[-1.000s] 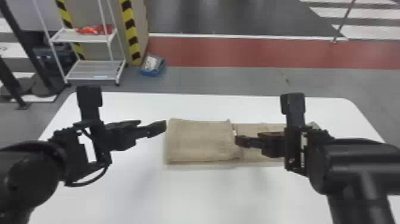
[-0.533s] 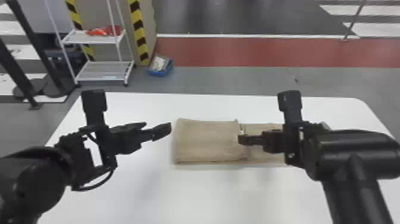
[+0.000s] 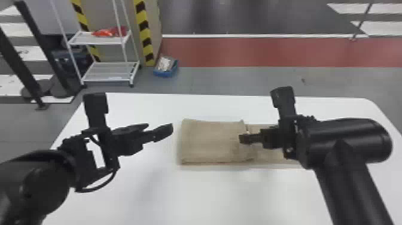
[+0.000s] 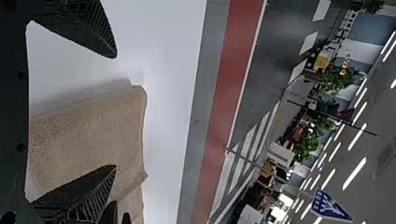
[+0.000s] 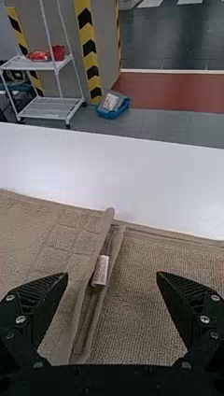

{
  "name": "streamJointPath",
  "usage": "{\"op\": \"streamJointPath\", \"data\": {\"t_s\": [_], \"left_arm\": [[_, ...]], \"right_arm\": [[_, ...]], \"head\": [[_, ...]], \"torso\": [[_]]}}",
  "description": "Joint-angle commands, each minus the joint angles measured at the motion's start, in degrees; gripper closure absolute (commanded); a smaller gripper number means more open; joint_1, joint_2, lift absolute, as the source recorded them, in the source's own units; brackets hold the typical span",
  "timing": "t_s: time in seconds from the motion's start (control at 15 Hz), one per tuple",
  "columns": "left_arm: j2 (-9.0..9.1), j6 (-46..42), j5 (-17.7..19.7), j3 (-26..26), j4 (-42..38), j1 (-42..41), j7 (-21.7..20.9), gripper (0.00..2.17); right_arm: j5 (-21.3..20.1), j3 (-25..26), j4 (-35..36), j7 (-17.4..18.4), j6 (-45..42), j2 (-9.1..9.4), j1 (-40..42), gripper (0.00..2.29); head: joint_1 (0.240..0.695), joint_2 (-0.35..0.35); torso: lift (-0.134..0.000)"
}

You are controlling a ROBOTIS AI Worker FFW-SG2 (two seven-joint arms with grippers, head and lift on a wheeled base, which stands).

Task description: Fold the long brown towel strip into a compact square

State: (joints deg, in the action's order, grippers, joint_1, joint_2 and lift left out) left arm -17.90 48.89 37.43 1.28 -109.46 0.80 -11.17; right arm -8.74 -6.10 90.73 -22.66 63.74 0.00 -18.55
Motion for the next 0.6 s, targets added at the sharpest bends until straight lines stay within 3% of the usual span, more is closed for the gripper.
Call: {"op": "streamJointPath", "data": {"t_s": [0.0, 0.33, 0.53], "left_arm": [[-0.47, 0.1, 0.5, 0.6, -0.1, 0.1, -0.1, 0.04], [-0.91, 0.1, 1.1, 1.2, -0.6, -0.1, -0.3, 0.04], [-0.91, 0.1, 1.2, 1.4, -0.7, -0.5, -0.4, 0.04]], "right_arm": [[-2.4, -2.3, -1.3, 0.0, 1.3, 0.06, -1.7, 0.22], [-2.9, -3.6, -7.1, -1.1, 10.0, 0.06, -7.6, 0.29], [-2.9, -4.4, -7.0, -1.1, 10.0, 0.06, -7.4, 0.3]], "head": [[0.695, 0.037], [0.695, 0.048], [0.695, 0.048]], "torso": [[-0.124], [-0.124], [-0.124]]}}
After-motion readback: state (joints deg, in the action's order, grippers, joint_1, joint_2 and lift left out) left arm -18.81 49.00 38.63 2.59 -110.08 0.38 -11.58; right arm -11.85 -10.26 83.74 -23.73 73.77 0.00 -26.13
